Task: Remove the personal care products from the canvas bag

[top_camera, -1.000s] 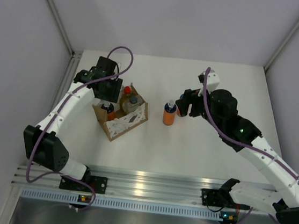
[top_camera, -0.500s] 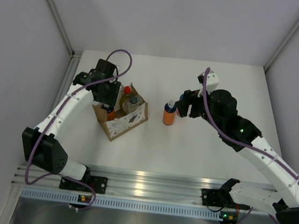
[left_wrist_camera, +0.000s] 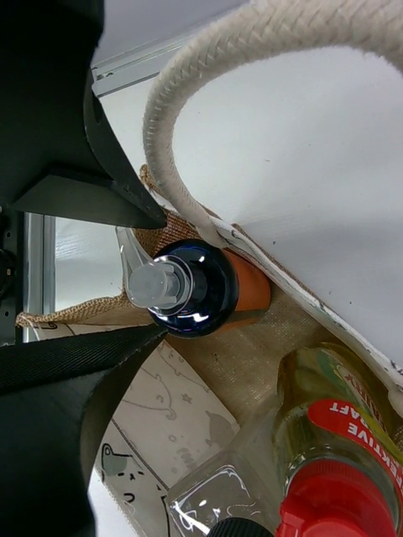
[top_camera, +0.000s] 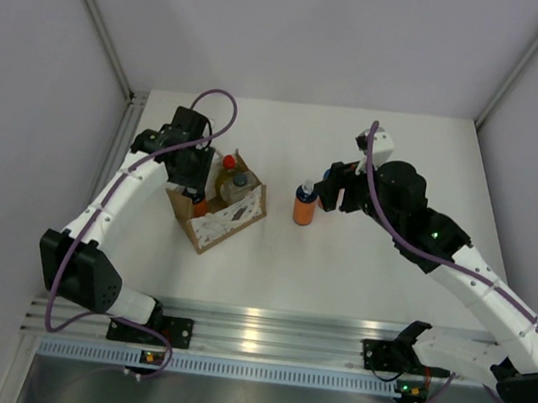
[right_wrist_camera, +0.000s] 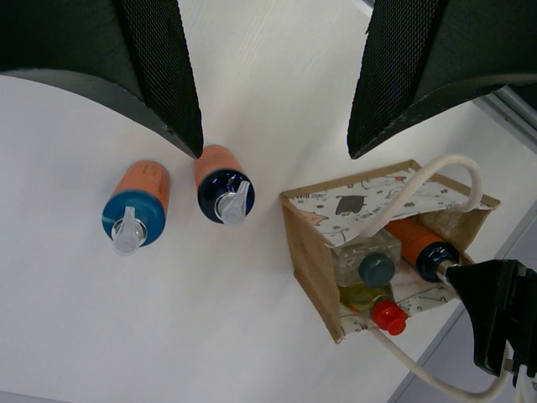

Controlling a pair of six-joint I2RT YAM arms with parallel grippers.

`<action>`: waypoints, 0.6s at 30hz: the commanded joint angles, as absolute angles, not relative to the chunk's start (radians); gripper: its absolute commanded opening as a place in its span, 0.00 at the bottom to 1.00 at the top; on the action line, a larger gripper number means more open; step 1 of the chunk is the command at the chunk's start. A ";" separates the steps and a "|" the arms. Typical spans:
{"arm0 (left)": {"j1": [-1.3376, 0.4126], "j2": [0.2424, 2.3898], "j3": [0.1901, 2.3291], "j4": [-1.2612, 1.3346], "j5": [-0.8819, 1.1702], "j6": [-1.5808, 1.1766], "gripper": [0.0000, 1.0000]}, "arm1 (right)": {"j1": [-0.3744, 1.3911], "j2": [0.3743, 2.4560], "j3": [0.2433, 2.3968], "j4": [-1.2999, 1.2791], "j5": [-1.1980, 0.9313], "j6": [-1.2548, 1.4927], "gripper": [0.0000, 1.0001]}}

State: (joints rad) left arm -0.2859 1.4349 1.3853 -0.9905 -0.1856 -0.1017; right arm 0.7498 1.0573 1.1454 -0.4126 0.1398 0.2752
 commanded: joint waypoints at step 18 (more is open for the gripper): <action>-0.281 1.417 1.367 -0.997 -0.206 -0.120 0.38 | 0.750 1.043 1.163 -0.411 0.144 0.304 0.68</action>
State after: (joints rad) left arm -0.2832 1.4349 1.3769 -0.9909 -0.2020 -0.1074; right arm 0.7502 1.0569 1.1454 -0.4126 0.1375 0.2932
